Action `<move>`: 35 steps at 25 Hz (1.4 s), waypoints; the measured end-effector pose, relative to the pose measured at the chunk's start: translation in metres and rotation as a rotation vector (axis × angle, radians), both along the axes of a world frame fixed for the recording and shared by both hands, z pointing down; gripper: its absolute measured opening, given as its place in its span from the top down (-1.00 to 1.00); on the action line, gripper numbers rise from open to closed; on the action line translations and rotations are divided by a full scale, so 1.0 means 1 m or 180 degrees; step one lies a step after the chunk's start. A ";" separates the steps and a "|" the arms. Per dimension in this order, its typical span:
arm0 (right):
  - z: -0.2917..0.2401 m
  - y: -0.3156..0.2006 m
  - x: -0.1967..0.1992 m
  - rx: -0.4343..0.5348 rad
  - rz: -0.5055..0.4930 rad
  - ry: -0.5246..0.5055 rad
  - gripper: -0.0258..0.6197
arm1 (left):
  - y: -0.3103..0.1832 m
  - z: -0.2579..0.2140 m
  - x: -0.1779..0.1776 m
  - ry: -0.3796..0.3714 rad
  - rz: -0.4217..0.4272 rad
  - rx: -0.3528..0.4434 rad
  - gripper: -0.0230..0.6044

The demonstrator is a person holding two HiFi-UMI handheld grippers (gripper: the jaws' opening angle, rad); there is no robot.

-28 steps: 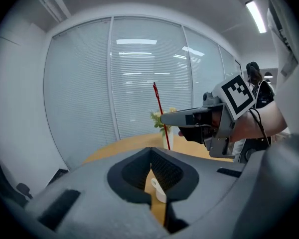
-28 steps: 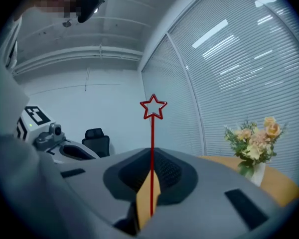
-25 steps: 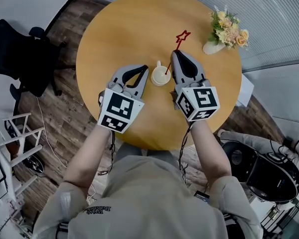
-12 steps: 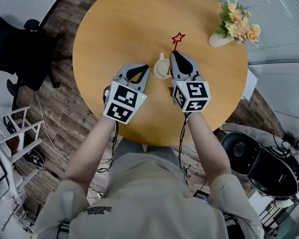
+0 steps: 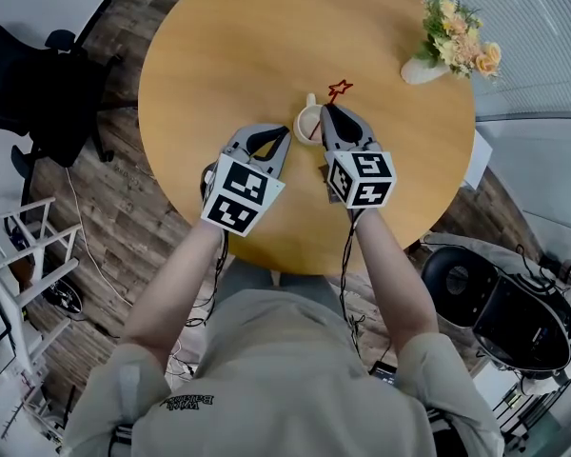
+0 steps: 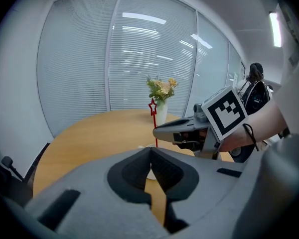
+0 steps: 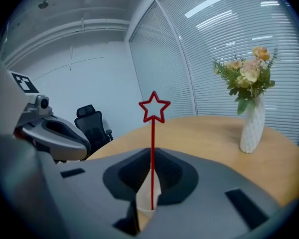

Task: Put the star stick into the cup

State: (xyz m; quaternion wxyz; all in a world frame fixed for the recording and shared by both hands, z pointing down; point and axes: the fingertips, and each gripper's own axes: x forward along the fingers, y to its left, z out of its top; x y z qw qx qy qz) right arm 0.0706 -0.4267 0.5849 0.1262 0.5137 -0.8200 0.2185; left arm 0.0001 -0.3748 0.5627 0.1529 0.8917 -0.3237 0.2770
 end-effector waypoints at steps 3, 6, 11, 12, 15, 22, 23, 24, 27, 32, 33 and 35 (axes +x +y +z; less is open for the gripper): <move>0.002 0.007 -0.001 -0.0078 0.0004 0.0016 0.80 | 0.005 -0.004 0.001 0.0024 0.0023 0.0018 0.86; 0.001 0.012 0.000 -0.0119 0.0026 0.0051 0.80 | 0.012 -0.003 0.000 0.0037 0.0014 0.0001 0.86; -0.012 0.023 0.004 -0.0093 0.0056 0.0065 0.80 | 0.013 -0.015 -0.002 0.0048 0.0002 0.0073 0.86; -0.016 0.025 0.005 -0.0075 0.0067 0.0056 0.80 | 0.013 -0.019 -0.003 0.0064 -0.0018 0.0088 0.86; -0.035 0.031 0.009 0.0005 0.0102 0.0042 0.80 | 0.012 -0.034 -0.004 0.0106 -0.0065 0.0157 0.86; -0.107 0.043 0.012 0.0341 0.0084 -0.0112 0.80 | 0.009 -0.085 -0.008 0.0230 -0.0129 0.0424 0.86; -0.119 0.046 0.012 0.0408 0.0078 -0.0133 0.80 | 0.009 -0.093 -0.010 0.0250 -0.0145 0.0466 0.86; -0.131 0.048 0.011 0.0474 0.0070 -0.0150 0.80 | 0.009 -0.101 -0.011 0.0266 -0.0160 0.0513 0.86; -0.166 0.060 0.011 0.0647 0.0026 -0.0166 0.80 | 0.012 -0.125 -0.014 0.0310 -0.0178 0.0675 0.86; -0.227 0.084 0.011 0.0987 -0.0053 -0.0237 0.81 | 0.023 -0.175 -0.015 0.0415 -0.0157 0.0969 0.86; -0.238 0.090 0.010 0.1055 -0.0070 -0.0246 0.81 | 0.026 -0.184 -0.017 0.0428 -0.0153 0.1020 0.86; -0.258 0.104 0.009 0.1169 -0.0106 -0.0268 0.81 | 0.034 -0.200 -0.020 0.0459 -0.0149 0.1105 0.86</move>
